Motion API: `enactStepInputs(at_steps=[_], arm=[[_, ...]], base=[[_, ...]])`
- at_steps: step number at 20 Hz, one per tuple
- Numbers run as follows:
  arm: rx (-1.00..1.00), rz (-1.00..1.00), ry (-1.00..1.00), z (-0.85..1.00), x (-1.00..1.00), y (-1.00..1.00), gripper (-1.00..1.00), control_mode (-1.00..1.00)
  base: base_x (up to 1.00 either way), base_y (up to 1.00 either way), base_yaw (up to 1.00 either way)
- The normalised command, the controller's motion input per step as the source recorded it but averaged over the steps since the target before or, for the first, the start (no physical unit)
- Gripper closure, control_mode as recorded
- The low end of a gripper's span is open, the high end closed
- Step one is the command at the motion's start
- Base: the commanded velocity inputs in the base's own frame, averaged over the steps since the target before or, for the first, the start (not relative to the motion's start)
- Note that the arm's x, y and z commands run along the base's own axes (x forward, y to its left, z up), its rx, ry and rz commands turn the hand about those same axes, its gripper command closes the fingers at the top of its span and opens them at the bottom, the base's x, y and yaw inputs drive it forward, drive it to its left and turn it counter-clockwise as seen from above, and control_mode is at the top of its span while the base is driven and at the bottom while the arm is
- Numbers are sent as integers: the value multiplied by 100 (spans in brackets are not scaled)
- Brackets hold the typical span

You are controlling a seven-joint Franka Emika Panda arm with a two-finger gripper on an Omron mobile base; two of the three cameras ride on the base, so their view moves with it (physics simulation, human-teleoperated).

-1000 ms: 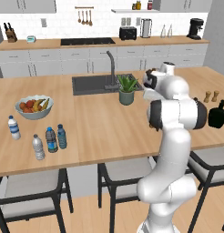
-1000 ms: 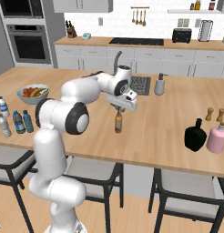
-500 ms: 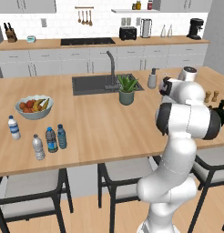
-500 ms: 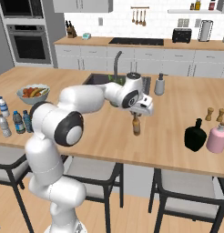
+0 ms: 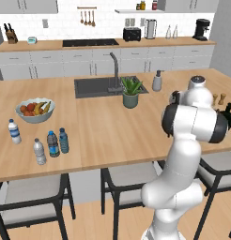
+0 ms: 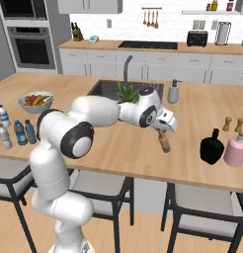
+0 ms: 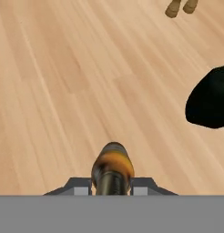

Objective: Move the plastic bottles in the middle to the plastics group, and the glass bottles in the middle to the glass group.

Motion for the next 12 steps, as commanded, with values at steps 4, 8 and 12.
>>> enactStepInputs(at_steps=[4, 8, 12], arm=[[-2, -19, 16, 5, 4, -59, 100, -100], [0, -15, 18, 15, -1, -60, 100, -100], [0, -5, -5, -9, -17, -58, 100, -100]], base=[[0, 0, 0], [0, 0, 0], [0, 0, 0]])
